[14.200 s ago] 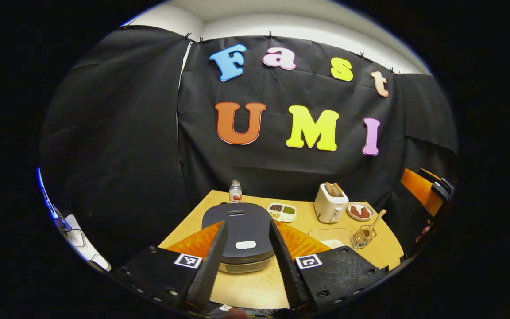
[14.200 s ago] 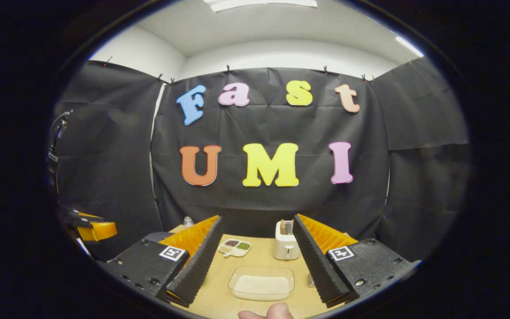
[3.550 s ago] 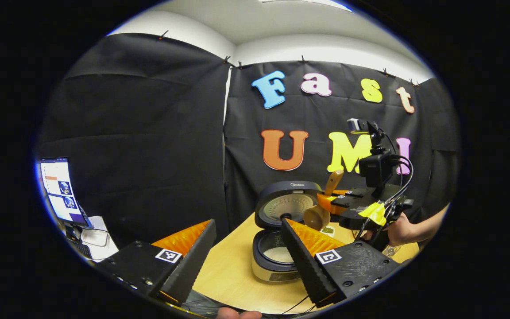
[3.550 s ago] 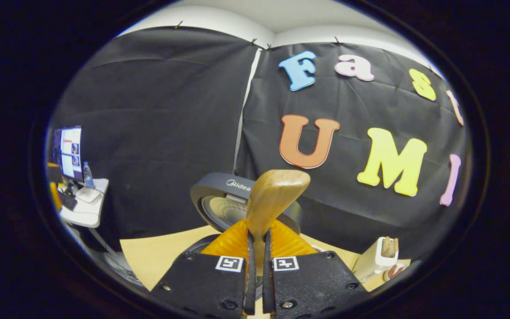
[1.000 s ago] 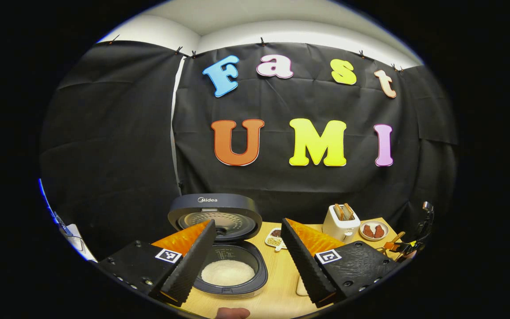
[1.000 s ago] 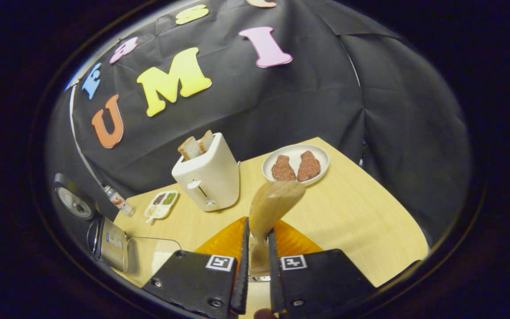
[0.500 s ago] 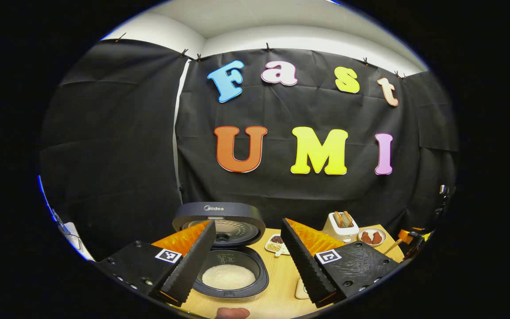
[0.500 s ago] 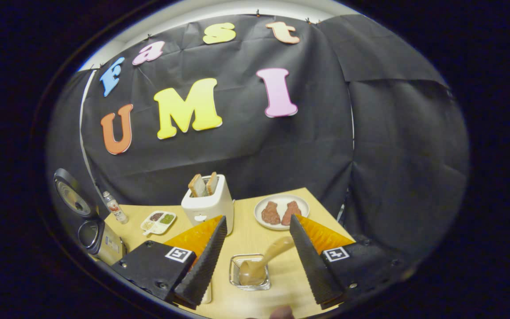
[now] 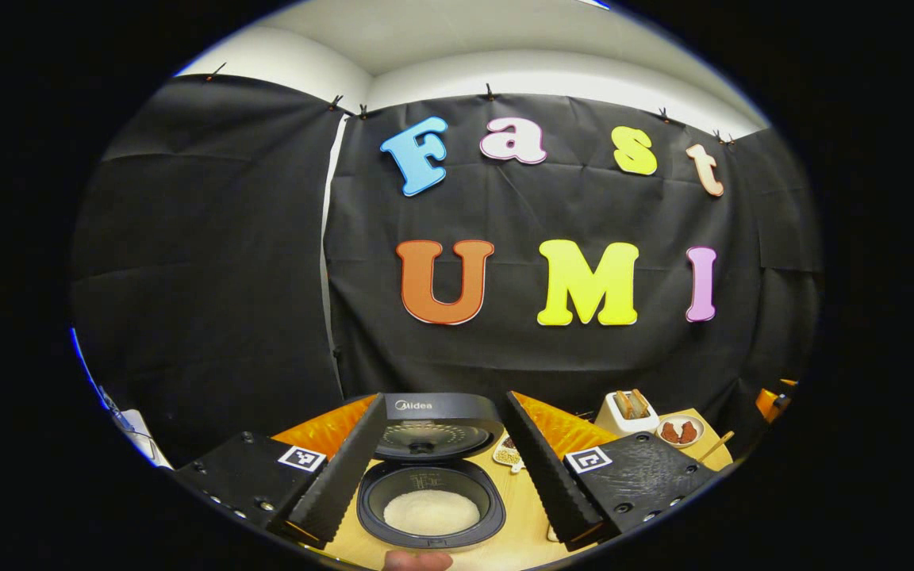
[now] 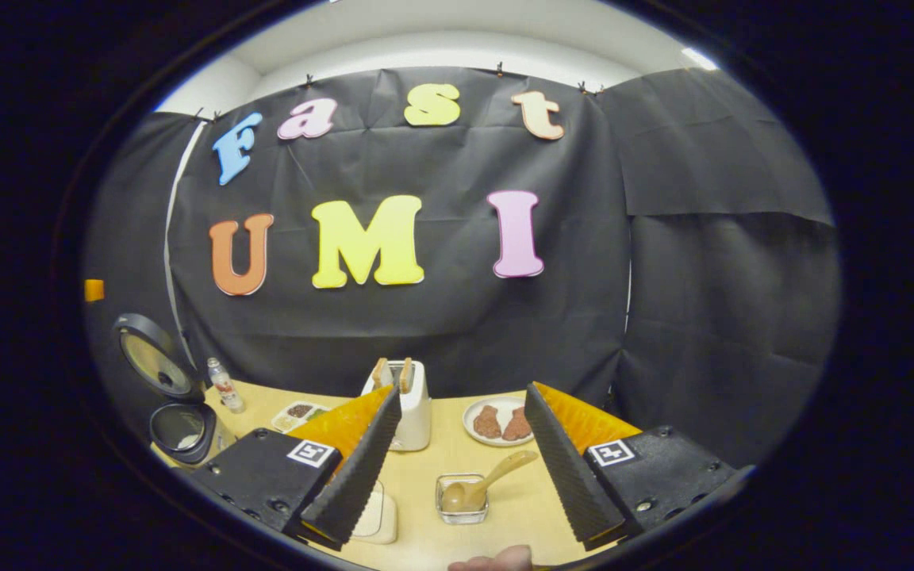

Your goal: Close the left gripper, press the button to open the rice cooker; take a wooden spoon from the chopstick holder with the right hand, scoop a spoonful of rice and pour it into the rice cooker, then put the wooden spoon back into the chopstick holder.

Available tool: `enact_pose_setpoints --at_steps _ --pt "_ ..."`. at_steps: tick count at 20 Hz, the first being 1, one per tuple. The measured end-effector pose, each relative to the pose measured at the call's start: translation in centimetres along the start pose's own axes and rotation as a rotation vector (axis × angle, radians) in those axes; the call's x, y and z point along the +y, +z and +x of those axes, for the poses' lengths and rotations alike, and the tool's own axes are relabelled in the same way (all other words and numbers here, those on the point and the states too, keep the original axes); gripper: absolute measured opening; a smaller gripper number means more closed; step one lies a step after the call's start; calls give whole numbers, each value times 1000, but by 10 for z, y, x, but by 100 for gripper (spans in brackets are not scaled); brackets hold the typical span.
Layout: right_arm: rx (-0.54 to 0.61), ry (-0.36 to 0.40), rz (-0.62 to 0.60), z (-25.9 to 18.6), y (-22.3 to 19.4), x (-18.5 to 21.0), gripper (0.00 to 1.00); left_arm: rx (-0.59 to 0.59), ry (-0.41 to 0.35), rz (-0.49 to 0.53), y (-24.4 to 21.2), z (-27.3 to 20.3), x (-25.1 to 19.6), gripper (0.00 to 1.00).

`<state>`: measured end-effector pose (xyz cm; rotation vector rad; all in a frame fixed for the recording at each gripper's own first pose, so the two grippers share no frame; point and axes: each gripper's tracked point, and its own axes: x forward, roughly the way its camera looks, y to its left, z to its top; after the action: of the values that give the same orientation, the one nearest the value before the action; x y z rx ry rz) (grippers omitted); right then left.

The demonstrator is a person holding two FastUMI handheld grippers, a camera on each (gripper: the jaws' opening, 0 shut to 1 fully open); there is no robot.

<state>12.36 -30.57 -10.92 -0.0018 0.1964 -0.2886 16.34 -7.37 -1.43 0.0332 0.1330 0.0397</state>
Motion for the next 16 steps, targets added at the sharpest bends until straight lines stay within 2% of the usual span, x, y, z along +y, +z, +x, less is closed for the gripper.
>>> enact_pose_setpoints --at_steps 4,6,11,16 --pt "-30 33 -11 -36 8 22 100 31 36 1 -7 35 17 94" --pt "-27 24 -32 -51 8 21 100 47 50 33 -12 56 25 95" --pt "-33 -51 -61 -83 5 3 98 116 57 21 -25 100 34 94" --pt "3 -141 -72 -95 -7 -24 100 179 53 22 -38 131 38 95"
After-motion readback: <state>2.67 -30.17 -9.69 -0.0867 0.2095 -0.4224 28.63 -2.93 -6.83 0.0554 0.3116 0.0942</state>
